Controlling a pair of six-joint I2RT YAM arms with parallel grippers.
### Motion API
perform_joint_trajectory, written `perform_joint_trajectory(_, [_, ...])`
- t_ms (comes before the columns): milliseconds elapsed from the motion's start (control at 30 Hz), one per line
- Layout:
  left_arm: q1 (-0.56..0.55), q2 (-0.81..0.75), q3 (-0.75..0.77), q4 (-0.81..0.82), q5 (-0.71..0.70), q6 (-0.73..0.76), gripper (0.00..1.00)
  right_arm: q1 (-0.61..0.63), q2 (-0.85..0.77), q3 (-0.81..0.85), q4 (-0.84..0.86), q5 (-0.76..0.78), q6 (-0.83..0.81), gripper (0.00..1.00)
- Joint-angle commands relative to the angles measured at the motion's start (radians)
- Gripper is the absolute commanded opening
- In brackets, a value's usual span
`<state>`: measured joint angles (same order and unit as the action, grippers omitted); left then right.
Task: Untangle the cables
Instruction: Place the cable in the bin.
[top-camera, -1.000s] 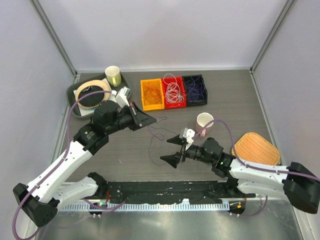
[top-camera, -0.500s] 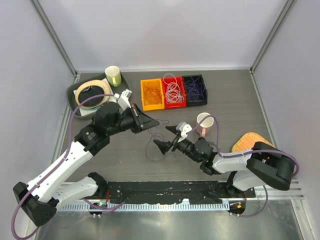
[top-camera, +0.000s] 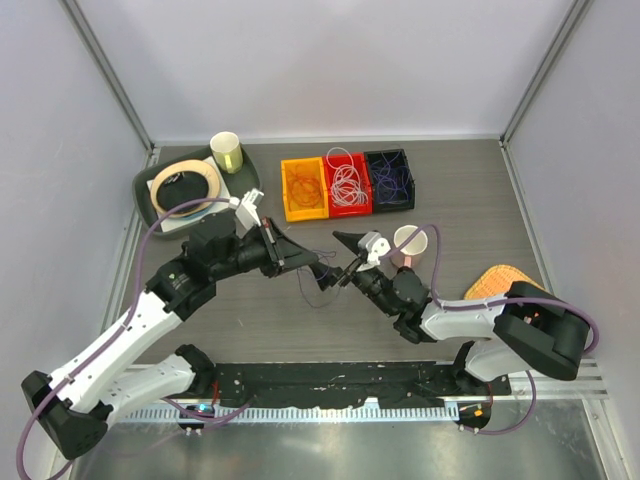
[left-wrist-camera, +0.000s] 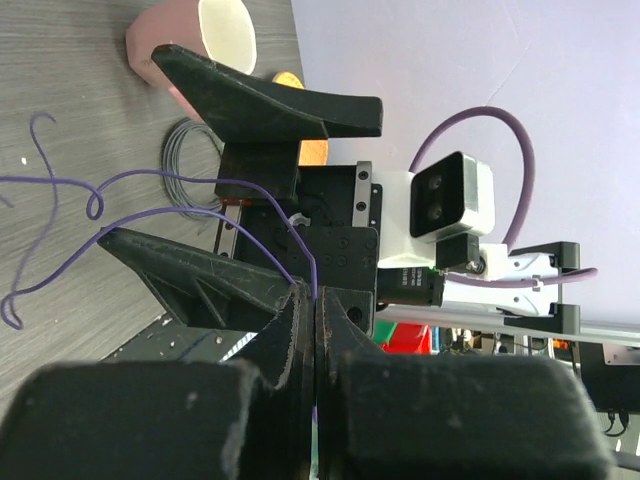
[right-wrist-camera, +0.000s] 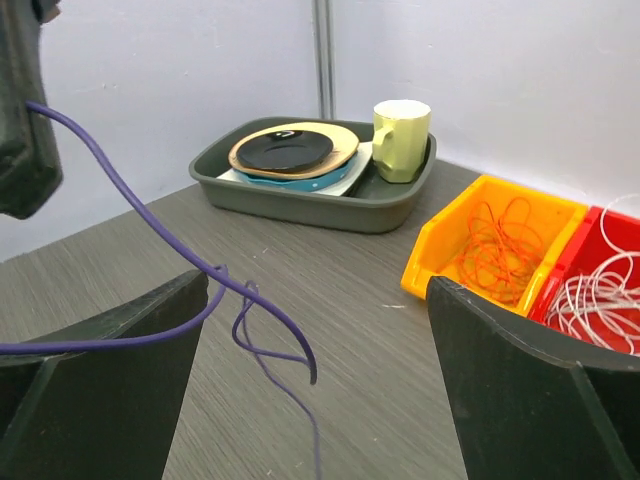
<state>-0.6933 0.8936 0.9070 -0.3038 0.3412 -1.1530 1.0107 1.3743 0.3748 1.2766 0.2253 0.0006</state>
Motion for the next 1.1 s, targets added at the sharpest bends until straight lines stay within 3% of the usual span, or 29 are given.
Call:
perform_joint_trajectory(0, [-0.006, 0.008, -0.005, 0.026, 0.053, -0.008, 0.00, -0.007, -0.012, 0.047, 0.130, -0.138, -0.100, 0.94])
perform_joint_trajectory(100, [-0.008, 0.016, -0.007, 0.026, 0.053, -0.008, 0.00, -0.007, -0.020, 0.084, 0.055, -0.167, -0.103, 0.71])
perform_joint_trajectory(133, [-0.008, 0.015, -0.005, 0.028, 0.053, -0.007, 0.00, -0.007, -0.024, 0.091, -0.004, -0.164, -0.088, 0.49])
perform_joint_trajectory(200, [-0.008, 0.005, -0.003, 0.026, 0.039, -0.001, 0.00, -0.007, -0.034, 0.096, -0.037, -0.138, -0.077, 0.25])
perform_joint_trajectory(233, [-0.008, -0.002, 0.006, 0.006, 0.012, 0.010, 0.00, -0.007, -0.037, 0.079, -0.040, -0.103, -0.061, 0.01])
perform_joint_trajectory(367, [-0.008, -0.018, 0.020, -0.050, -0.069, 0.039, 0.00, -0.007, -0.079, 0.052, -0.092, -0.087, -0.010, 0.01])
perform_joint_trajectory(433, [-0.008, -0.021, 0.024, -0.090, -0.103, 0.062, 0.10, -0.007, -0.110, 0.058, -0.189, -0.057, -0.002, 0.01])
perform_joint_trajectory(467, [-0.008, -0.022, 0.021, -0.096, -0.122, 0.074, 0.18, -0.007, -0.127, 0.081, -0.230, -0.028, -0.002, 0.01])
perform_joint_trajectory(500, [-0.006, -0.027, 0.021, -0.112, -0.169, 0.099, 0.42, -0.009, -0.159, 0.094, -0.332, 0.021, -0.002, 0.01])
perform_joint_trajectory(567, [-0.008, -0.030, 0.023, -0.158, -0.214, 0.122, 0.68, -0.011, -0.188, 0.152, -0.445, 0.069, 0.021, 0.01])
perform_joint_trajectory(600, [-0.008, -0.038, 0.023, -0.170, -0.253, 0.133, 0.90, -0.015, -0.214, 0.170, -0.539, 0.084, 0.025, 0.01])
perform_joint_trajectory(633, [-0.008, -0.044, 0.021, -0.194, -0.267, 0.142, 0.96, -0.017, -0.224, 0.183, -0.575, 0.115, 0.029, 0.01])
perform_joint_trajectory(800, [-0.008, -0.107, 0.004, -0.225, -0.372, 0.182, 1.00, -0.055, -0.245, 0.274, -0.701, 0.216, 0.033, 0.01])
perform_joint_trajectory(1067, [-0.008, -0.234, -0.063, -0.408, -0.690, 0.197, 1.00, -0.328, -0.098, 0.501, -0.777, 0.172, 0.168, 0.01])
